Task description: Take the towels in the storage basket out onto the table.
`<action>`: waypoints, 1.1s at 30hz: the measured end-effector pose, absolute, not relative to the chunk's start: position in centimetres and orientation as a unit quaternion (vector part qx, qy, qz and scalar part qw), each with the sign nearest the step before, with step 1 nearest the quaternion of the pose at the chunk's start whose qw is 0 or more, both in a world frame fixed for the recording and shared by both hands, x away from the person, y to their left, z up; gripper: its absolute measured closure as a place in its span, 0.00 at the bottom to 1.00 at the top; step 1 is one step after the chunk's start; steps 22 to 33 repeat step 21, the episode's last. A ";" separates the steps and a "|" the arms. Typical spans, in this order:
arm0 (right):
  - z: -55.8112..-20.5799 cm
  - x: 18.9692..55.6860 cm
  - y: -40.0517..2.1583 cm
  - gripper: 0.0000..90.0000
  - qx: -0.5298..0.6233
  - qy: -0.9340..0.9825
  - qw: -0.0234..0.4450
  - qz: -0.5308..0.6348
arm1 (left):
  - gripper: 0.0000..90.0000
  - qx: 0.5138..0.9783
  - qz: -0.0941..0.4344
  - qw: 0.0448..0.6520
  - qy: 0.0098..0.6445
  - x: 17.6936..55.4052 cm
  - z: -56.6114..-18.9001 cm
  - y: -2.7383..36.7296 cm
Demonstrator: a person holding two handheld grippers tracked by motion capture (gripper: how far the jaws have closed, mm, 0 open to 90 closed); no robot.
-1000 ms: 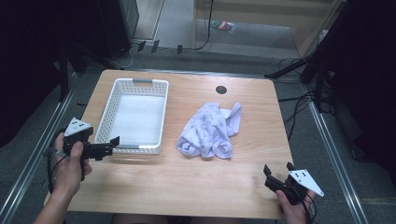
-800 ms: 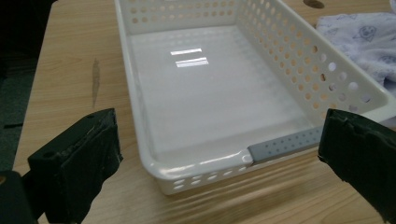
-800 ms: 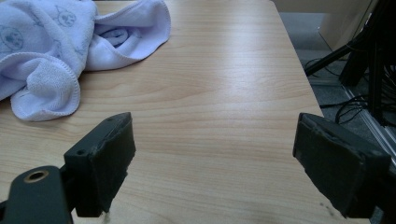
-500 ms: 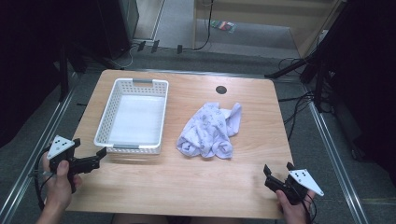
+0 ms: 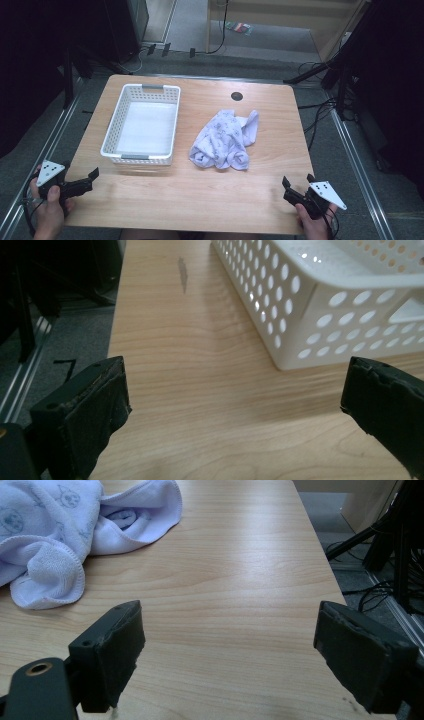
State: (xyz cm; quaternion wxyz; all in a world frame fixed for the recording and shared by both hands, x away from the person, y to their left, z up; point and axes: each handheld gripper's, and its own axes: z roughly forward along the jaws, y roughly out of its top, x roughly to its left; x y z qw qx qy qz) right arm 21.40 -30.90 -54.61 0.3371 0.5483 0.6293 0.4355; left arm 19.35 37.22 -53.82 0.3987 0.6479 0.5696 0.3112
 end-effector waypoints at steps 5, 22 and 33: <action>-54.6 21.4 -30.9 0.14 0.549 0.630 0.337 0.434 | 0.00 0.638 0.310 0.407 0.576 18.9 -54.2 37.9; -54.6 21.3 -31.0 0.14 0.551 0.627 0.334 0.438 | 0.00 0.644 0.296 0.383 0.592 19.7 -55.1 37.2; -54.6 21.3 -31.0 0.14 0.551 0.627 0.334 0.438 | 0.00 0.644 0.296 0.383 0.592 19.7 -55.1 37.2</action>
